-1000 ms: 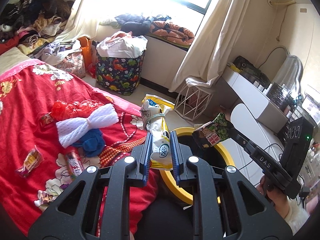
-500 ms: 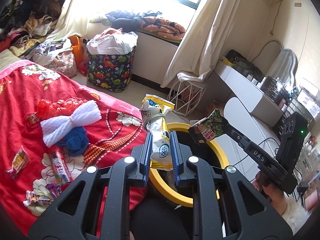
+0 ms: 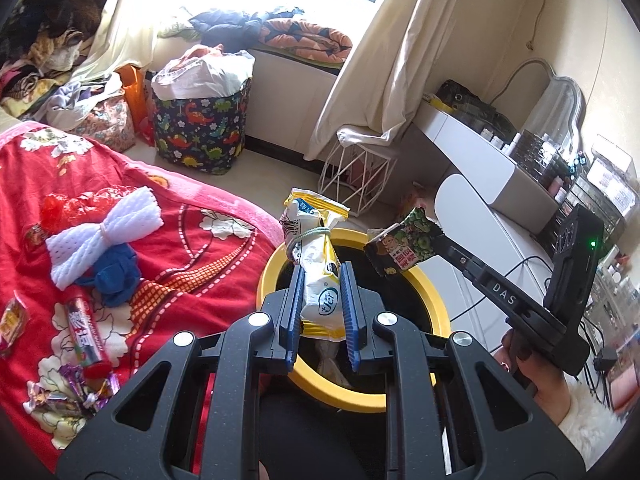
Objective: Collect trash
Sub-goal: 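Carry both snack packages over the yellow-rimmed bin and open both tools to drop them, then move both open tools back toward the candy wrappers and red can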
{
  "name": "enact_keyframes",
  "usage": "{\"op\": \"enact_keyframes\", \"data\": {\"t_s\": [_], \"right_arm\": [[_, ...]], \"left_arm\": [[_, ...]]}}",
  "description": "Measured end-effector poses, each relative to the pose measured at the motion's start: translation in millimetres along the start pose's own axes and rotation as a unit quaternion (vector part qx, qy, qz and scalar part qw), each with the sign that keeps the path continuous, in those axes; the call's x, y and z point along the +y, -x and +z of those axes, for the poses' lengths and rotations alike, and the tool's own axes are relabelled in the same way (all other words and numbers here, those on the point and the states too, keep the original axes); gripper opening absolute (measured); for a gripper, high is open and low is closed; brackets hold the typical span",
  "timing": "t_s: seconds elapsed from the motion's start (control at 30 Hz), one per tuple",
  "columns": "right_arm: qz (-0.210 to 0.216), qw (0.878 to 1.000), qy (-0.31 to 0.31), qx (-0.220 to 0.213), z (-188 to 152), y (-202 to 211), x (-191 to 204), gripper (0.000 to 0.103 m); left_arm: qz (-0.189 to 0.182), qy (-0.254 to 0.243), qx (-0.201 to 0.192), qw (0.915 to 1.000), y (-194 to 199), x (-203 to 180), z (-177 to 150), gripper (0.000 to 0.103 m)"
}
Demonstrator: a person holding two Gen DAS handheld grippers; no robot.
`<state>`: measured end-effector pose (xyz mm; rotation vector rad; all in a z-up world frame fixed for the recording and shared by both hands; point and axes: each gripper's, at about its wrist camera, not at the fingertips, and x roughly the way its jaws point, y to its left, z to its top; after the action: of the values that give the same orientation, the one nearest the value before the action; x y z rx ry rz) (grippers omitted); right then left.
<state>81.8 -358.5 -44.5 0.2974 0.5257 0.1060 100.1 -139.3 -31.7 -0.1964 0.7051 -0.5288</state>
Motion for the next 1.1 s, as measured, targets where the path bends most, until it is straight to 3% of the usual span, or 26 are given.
{"op": "enact_keyframes", "data": {"t_s": [0.83,0.87,0.93,0.97,1.07,1.1], "right_arm": [[-0.053,0.997,-0.049,0.033,-11,-16,-40,0.006],[-0.058,0.996,-0.057,0.036,-12,-17,-43,0.011],[-0.069,0.995,-0.064,0.042,-14,-18,-48,0.026],[-0.072,0.994,-0.066,0.043,-15,-18,-49,0.032],[-0.076,0.994,-0.062,0.045,-17,-19,-47,0.034],[-0.076,0.994,-0.058,0.045,-17,-19,-46,0.037]], "left_arm": [[-0.017,-0.019,0.054,0.9982,-52,-20,-14,0.014],[-0.014,-0.017,0.050,0.9985,-52,-19,-14,0.017],[-0.005,-0.019,0.041,0.9990,-49,-18,-14,0.056],[0.000,-0.017,0.033,0.9993,-47,-16,-14,0.062],[0.017,-0.021,0.021,0.9994,-40,-12,-14,0.068],[0.023,-0.023,0.018,0.9993,-38,-11,-13,0.075]]}}
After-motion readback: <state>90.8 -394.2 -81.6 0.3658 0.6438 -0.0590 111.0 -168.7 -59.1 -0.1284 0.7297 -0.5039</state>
